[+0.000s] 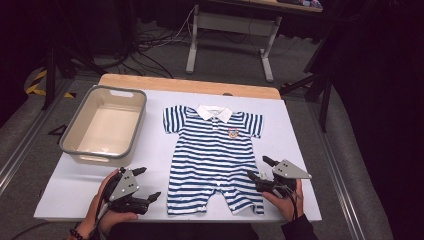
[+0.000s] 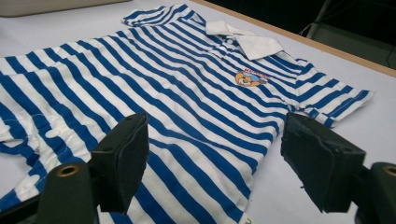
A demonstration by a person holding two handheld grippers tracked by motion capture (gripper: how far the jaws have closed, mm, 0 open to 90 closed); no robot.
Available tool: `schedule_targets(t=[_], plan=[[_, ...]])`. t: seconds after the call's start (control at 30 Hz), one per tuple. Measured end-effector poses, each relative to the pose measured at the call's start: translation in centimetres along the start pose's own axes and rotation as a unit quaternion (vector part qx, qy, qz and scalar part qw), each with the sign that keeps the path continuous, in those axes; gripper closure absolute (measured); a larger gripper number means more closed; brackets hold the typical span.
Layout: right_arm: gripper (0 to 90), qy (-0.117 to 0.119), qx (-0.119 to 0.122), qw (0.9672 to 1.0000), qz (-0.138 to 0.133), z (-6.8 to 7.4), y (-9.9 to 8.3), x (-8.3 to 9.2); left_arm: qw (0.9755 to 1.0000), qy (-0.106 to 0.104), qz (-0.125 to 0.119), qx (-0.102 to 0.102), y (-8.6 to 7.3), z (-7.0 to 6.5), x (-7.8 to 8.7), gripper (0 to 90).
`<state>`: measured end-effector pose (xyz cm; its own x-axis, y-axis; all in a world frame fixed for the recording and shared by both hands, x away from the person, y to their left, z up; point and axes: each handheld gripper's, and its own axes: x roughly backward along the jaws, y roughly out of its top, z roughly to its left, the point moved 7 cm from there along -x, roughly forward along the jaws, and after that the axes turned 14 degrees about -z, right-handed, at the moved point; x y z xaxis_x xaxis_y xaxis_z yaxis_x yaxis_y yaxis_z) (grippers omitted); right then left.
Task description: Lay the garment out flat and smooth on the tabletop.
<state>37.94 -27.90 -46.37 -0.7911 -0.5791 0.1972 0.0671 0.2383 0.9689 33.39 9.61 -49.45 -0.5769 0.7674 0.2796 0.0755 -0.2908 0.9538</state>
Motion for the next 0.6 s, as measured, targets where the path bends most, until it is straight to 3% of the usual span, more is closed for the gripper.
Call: schedule_targets(t=[0.27, 0.4, 0.47, 0.6], plan=[[25.2, -0.002, -0.002, 1.0000, 0.009, 0.2, -0.4, -0.1, 1.0000, 0.000, 0.001, -0.005, 1.0, -0.2, -1.0, 16.5], [25.5, 0.001, -0.005, 1.0000, 0.005, 0.5, -0.1, -0.1, 0.9997, -0.020, 0.000, -0.012, 1.7, -0.5, -2.3, 21.1], [25.5, 0.000, -0.001, 1.0000, -0.003, 0.7, 0.3, 0.0, 0.9994, -0.030, -0.006, -0.015, 2.8, -0.5, -3.4, 23.1], [25.5, 0.002, -0.008, 0.9999, -0.009, 0.7, 0.4, 0.1, 0.9994, -0.024, -0.020, -0.018, 4.3, 0.0, -4.5, 23.1]])
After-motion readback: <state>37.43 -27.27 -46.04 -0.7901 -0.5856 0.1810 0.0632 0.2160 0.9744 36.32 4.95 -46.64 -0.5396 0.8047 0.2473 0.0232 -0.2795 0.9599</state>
